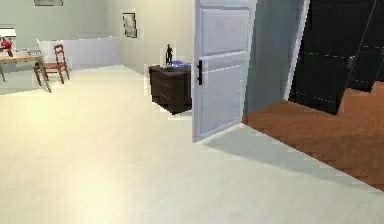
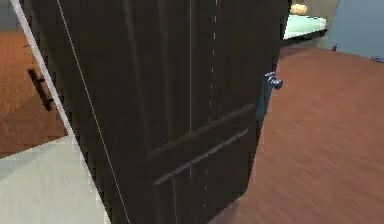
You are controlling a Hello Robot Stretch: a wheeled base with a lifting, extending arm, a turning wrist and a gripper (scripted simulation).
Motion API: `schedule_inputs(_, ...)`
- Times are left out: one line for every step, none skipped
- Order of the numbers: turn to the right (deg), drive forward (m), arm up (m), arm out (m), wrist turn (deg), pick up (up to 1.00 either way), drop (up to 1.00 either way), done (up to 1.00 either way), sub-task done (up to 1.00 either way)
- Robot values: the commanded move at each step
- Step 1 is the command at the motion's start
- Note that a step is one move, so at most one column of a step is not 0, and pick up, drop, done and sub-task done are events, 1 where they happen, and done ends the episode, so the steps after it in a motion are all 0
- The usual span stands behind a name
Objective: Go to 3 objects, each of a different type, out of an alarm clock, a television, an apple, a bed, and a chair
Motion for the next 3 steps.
schedule_inputs(6.0, 0.0, 0.0, 0.0, 0.0, 0.0, 0.0, 0.0, 0.0)
schedule_inputs(0.0, 0.6, 0.0, 0.0, 0.0, 0.0, 0.0, 0.0, 0.0)
schedule_inputs(45.0, 0.0, 0.0, 0.0, 0.0, 0.0, 0.0, 0.0, 0.0)
